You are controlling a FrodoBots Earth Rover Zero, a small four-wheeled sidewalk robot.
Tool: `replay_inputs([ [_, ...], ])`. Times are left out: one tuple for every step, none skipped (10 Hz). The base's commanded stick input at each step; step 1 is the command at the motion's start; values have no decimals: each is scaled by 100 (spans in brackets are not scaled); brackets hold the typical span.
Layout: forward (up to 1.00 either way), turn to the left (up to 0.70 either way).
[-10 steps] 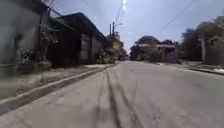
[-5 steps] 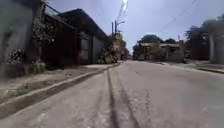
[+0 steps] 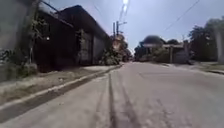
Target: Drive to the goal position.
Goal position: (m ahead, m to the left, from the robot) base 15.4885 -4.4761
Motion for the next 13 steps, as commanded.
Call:
replay_inputs([
  [100, 2],
  [100, 2],
  [100, 2],
  [100, 2],
  [100, 2],
  [100, 1],
  [100, -3],
  [100, -25],
  [100, -34],
  [100, -38],
  [100, -38],
  [100, -38],
  [100, -38],
])
